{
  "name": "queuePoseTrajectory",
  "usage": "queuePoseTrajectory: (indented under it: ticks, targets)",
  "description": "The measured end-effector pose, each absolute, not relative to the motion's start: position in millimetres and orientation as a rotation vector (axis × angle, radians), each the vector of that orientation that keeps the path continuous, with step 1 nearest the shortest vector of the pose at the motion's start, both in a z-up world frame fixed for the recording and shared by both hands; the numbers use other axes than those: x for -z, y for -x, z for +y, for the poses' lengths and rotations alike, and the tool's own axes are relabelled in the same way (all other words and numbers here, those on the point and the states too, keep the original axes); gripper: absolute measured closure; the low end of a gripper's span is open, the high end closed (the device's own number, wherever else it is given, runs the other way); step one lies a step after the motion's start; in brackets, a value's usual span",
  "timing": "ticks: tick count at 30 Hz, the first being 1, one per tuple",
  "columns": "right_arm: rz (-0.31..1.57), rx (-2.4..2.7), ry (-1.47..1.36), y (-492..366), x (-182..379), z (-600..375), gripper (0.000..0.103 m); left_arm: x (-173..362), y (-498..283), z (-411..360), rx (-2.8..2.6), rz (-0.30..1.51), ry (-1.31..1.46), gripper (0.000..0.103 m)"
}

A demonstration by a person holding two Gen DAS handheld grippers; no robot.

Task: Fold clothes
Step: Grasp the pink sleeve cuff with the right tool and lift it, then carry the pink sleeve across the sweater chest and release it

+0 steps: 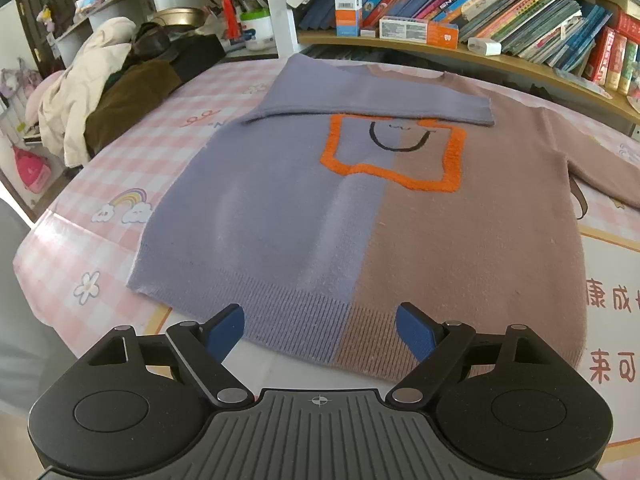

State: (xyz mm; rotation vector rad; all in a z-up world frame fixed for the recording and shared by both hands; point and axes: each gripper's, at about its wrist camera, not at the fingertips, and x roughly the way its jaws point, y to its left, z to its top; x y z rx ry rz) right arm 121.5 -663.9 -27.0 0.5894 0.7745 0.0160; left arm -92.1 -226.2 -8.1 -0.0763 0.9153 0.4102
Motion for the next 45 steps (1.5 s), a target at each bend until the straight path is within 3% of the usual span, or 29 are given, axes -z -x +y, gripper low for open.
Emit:
queuePoseTrajectory:
  ticks: [15, 27, 45]
  targets:
    - [0.67, -0.139, -0.521, -126, -37, -606, 0.098, 7, 90, -202, -0.289, 0.835, 0.053, 0.017]
    - [0.606, -0.238, -0.466, -132, -88, -478, 0.098, -8, 86, -143, -0.116, 0.74, -0.014, 0.017]
    - [0.632, -0.319, -0.346, -156, -101, -300, 0.098, -11, 100, -25, -0.135, 0.683, 0.034, 0.013]
